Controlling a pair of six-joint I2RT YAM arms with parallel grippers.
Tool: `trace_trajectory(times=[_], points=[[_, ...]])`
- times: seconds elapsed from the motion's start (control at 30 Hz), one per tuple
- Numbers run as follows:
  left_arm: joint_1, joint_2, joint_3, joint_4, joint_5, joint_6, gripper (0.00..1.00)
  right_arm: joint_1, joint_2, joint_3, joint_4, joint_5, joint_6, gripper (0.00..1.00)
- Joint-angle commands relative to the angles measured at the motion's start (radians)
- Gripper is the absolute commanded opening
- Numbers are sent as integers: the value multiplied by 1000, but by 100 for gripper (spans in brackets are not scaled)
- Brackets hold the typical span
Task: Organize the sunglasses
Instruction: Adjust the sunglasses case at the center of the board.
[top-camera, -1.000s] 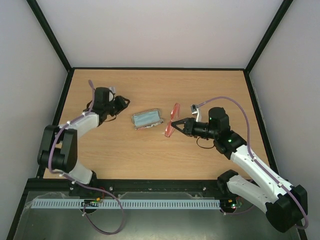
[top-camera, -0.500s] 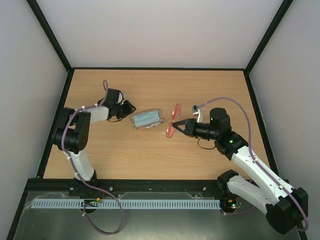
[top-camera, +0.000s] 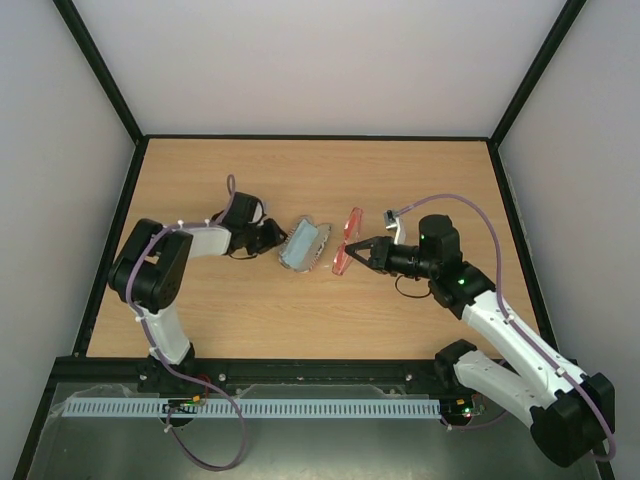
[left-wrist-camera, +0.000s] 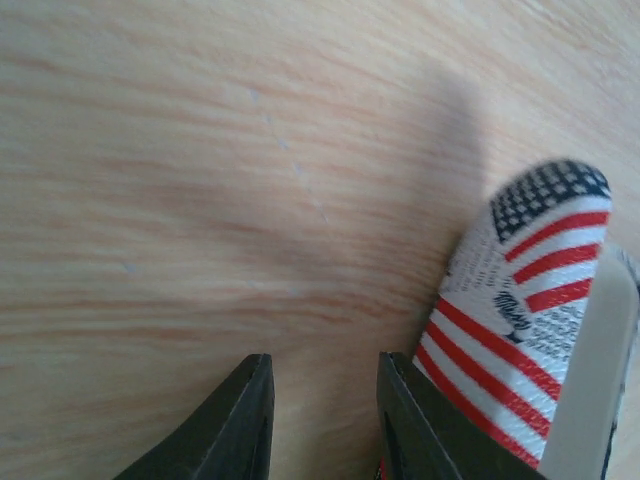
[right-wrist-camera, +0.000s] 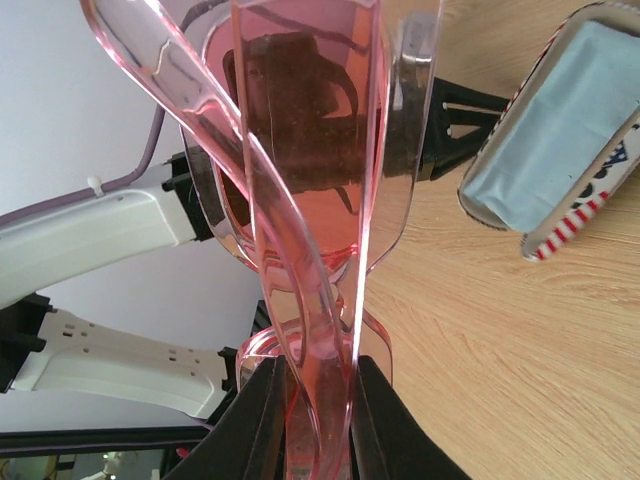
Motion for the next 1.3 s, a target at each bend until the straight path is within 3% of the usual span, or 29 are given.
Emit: trace_trajectory(times=[0.0, 0.33, 0.7, 0.83, 0.97, 1.13, 1.27], points=[[-49, -42, -40, 2, 0, -30, 32, -9, 3, -3, -8, -25, -22, 10], [-88, -78, -101, 24, -36, -63, 34, -38, 34, 33, -62, -46, -80, 10], [-58, -302, -207, -50, -42, -109, 37, -108, 144, 120, -191, -56, -223, 9], [-66, -393, -241, -19, 21, -193, 59, -109, 155, 127, -195, -60, -235, 8], [-75, -445, -255, 28, 73, -259, 68, -109, 159, 122, -189, -65, -236, 8], [-76, -394, -247, 101, 144, -305, 62, -109, 169, 118, -175, -74, -232, 8], [-79, -351, -225, 136, 162, -323, 35, -109, 169, 116, -171, -77, -227, 8]])
